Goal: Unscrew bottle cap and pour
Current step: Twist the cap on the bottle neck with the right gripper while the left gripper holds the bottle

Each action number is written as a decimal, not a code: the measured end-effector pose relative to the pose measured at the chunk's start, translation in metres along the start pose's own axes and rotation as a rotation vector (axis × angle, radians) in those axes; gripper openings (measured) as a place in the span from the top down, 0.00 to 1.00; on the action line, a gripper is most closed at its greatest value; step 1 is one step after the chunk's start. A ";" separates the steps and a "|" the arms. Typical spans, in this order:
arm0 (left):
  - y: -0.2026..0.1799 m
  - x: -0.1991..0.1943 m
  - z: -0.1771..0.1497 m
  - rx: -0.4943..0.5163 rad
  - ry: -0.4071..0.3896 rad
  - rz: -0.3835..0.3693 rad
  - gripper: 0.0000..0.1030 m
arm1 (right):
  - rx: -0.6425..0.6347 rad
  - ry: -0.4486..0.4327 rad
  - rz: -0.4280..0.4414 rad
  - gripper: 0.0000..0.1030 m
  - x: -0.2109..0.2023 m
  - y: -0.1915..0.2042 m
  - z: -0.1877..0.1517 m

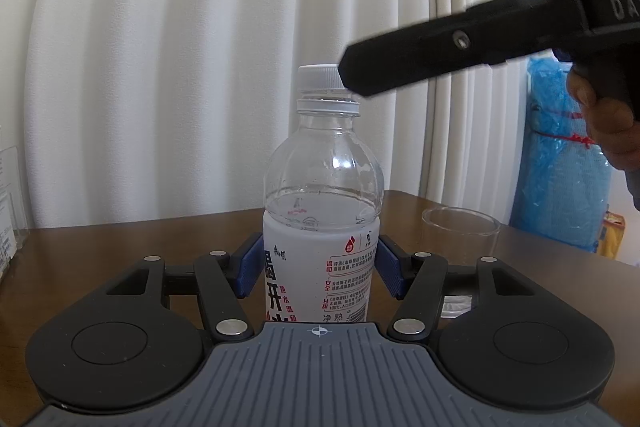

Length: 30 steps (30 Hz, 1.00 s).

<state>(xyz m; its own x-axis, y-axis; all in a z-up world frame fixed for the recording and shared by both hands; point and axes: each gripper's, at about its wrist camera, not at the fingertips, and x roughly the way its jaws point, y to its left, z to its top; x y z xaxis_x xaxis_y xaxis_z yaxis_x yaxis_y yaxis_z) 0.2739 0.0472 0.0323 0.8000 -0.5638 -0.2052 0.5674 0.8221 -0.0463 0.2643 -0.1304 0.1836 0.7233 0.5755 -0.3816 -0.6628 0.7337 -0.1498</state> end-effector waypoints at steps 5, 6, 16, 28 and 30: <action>0.001 0.001 0.000 -0.002 0.001 -0.001 0.42 | 0.002 -0.006 -0.001 0.46 0.005 0.000 0.001; 0.001 0.002 0.000 -0.002 0.001 -0.002 0.42 | -0.002 -0.008 -0.005 0.46 0.006 0.001 0.001; 0.003 0.003 0.000 -0.003 0.002 -0.002 0.42 | -0.024 -0.037 -0.005 0.46 0.005 0.006 0.004; -0.004 0.004 0.003 -0.004 0.003 0.000 0.41 | -0.013 -0.037 0.012 0.46 0.006 0.003 0.007; -0.005 0.003 0.003 -0.004 0.003 0.001 0.41 | -0.019 -0.033 0.009 0.46 0.008 0.004 0.008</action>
<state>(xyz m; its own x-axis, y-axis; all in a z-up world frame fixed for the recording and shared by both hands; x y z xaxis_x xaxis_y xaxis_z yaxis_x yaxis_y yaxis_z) 0.2741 0.0407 0.0348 0.7999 -0.5631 -0.2077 0.5662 0.8227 -0.0498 0.2692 -0.1202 0.1870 0.7232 0.5937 -0.3529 -0.6725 0.7217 -0.1641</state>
